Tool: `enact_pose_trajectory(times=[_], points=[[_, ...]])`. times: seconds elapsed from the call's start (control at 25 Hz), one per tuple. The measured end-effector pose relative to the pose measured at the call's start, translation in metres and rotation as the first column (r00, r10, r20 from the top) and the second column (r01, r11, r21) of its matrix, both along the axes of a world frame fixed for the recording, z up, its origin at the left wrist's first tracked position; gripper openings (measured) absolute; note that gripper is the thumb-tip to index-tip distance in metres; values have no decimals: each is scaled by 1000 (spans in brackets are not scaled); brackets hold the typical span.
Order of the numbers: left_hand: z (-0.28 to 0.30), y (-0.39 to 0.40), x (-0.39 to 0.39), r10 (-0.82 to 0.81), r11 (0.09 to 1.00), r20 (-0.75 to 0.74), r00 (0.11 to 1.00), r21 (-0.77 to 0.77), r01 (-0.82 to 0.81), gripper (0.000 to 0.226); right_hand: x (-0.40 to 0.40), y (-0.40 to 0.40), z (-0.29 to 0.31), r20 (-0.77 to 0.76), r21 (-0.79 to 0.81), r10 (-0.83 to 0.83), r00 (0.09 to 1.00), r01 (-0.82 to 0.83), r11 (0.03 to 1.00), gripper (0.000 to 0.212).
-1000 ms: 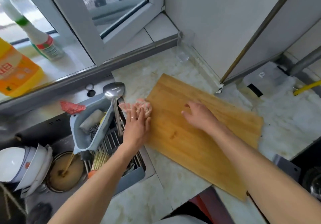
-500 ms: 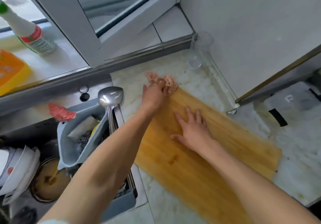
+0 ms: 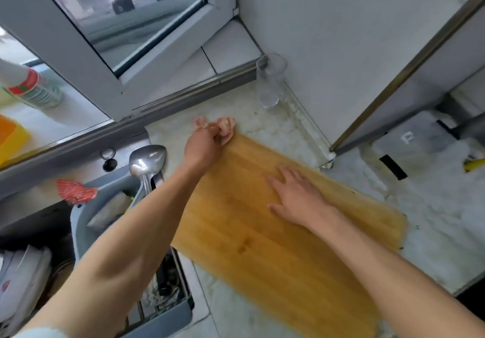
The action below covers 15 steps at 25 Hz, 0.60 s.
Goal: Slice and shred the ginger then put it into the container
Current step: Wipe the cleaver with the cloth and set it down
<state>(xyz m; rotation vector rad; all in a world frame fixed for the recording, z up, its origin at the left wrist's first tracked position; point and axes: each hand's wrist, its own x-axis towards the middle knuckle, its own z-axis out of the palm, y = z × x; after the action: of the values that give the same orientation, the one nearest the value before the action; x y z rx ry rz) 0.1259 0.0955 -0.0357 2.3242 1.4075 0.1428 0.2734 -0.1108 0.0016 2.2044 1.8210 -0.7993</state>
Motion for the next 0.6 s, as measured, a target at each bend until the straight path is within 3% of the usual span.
enact_pose_trajectory(times=[0.08, 0.16, 0.24, 0.32, 0.4, 0.52, 0.6], points=[[6, 2, 45, -37, 997, 17, 999, -65, 38, 26, 27, -26, -1, 5, 19, -68, 998, 68, 998, 80], [13, -22, 84, -245, 966, -35, 969, -96, 241, 24, 42, -48, -5, -22, 30, -79, 997, 80, 996, 77], [15, -65, 109, -508, 861, -81, 857, -81, 503, 28, 46, -58, -11, -52, 73, -58, 997, 62, 995, 72], [9, -87, 112, -603, 798, -108, 791, -62, 600, 32, 49, -68, -13, -60, 118, -77, 995, 84, 989, 67], [7, -74, 104, -486, 870, -158, 860, 3, 492, 36, 55, -86, -14, -60, 116, -127, 990, 134, 984, 64], [2, -53, 100, -99, 992, -247, 964, 56, 116, 39, 61, -117, -13, -49, 77, -204, 978, 207, 975, 64], [4, -88, 125, -138, 990, -167, 976, 18, 143, 36, 61, -123, -15, -56, 71, -212, 976, 216, 974, 66]])
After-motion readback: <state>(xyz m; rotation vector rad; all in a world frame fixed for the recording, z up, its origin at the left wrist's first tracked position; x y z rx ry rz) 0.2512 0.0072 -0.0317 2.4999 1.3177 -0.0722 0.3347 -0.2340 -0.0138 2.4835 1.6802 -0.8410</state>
